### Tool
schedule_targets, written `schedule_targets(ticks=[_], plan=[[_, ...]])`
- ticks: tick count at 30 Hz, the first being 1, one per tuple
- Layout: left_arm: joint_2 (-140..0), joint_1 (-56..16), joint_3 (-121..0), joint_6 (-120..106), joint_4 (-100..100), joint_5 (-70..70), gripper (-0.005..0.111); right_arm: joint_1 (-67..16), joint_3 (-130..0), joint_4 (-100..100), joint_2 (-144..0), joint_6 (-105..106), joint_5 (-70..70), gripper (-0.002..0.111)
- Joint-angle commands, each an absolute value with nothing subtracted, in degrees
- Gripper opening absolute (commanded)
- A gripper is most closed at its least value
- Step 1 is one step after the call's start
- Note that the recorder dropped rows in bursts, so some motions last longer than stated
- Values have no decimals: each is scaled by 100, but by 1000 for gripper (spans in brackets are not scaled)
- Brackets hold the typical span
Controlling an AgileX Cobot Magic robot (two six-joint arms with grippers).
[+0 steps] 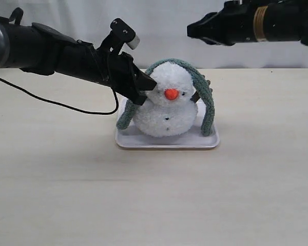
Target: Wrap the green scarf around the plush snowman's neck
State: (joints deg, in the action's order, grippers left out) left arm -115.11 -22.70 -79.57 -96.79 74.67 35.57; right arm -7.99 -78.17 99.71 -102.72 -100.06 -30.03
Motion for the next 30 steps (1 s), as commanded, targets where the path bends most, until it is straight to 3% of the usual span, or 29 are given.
schedule_targets(ticks=[1, 3, 8, 16, 21, 26, 30], plan=[[-11411, -2242, -7943, -9736, 7410, 3636, 0, -76, -8466, 9995, -10518, -10566, -4488, 19], [-11340, -2204, -7943, -9736, 7347, 3635, 0, 112, -8628, 9995, -10594, -10367, -4715, 21], [-11130, -2204, -7943, -9736, 7276, 3758, 0, 52, -8513, 9995, -10579, -9913, -4603, 50], [-11101, -2204, -7943, -10250, 7448, 4392, 0, -341, -7711, 9995, -10579, -8924, -2797, 49], [-11241, -2204, -7943, -11897, 9113, 4185, 0, -698, -7357, 9995, -10579, -8760, -1201, 49], [-11694, -2204, -8084, -12278, 9761, 4184, 0, -642, -7553, 9995, -10579, -9089, -1756, 49], [-12002, -2204, -8213, -12278, 9721, 4175, 0, -396, -7864, 9995, -10604, -9481, -3202, 49]])
